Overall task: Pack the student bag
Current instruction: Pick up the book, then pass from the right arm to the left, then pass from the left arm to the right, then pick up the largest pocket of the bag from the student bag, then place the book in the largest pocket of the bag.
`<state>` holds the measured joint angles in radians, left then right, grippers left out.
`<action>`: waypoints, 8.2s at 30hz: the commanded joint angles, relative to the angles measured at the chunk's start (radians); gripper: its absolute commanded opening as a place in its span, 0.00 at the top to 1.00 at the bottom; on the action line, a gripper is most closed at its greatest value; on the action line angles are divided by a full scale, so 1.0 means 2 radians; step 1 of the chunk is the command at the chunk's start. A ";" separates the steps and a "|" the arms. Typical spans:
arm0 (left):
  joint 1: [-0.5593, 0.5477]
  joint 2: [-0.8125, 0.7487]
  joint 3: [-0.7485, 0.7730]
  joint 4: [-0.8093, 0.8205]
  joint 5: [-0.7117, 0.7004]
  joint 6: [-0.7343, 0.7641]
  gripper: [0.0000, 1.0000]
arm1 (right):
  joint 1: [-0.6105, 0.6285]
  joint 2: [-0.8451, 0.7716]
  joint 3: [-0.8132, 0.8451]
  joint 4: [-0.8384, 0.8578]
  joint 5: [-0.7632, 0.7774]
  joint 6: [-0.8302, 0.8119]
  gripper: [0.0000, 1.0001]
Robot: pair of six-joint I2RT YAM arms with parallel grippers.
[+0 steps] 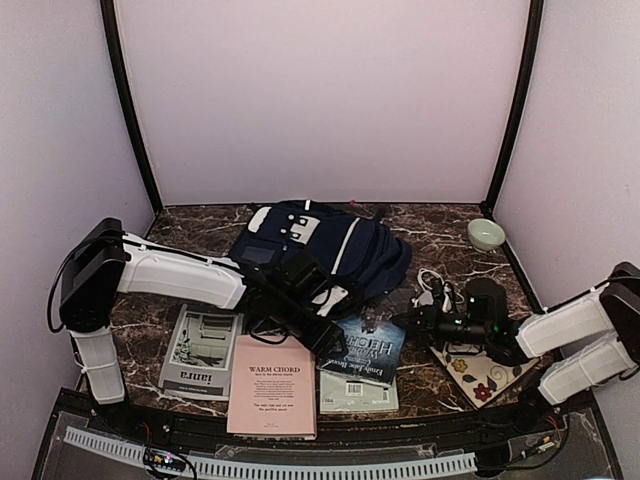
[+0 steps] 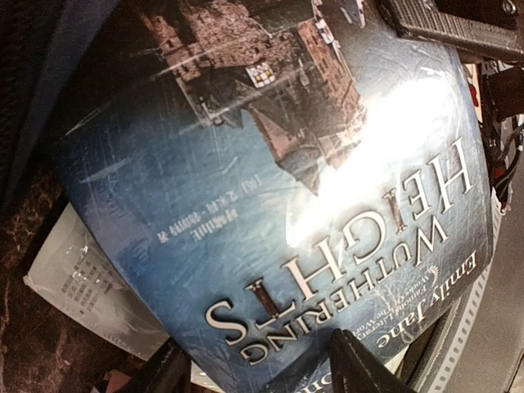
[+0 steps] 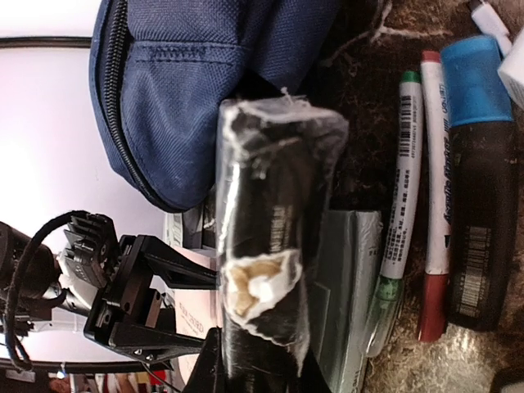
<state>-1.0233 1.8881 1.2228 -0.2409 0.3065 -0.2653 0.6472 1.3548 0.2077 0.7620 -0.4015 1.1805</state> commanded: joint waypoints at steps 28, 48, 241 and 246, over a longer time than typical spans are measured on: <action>-0.012 -0.133 0.112 -0.072 0.145 0.235 0.09 | 0.063 -0.211 0.335 -0.585 -0.155 -0.741 1.00; -0.002 -0.290 -0.022 0.192 0.074 0.144 1.00 | 0.028 -0.255 0.283 -0.401 -0.051 -0.609 0.12; 0.072 -0.135 0.233 0.015 -0.200 0.175 1.00 | 0.082 0.254 0.491 -0.117 0.381 0.003 0.08; 0.090 -0.149 0.183 0.026 -0.212 0.149 1.00 | 0.081 0.144 0.430 -0.240 0.348 -0.142 0.04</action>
<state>-0.8604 1.7115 1.6344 -0.3832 -0.1093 0.0624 0.8028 1.8378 1.1175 0.4042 0.3355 1.1481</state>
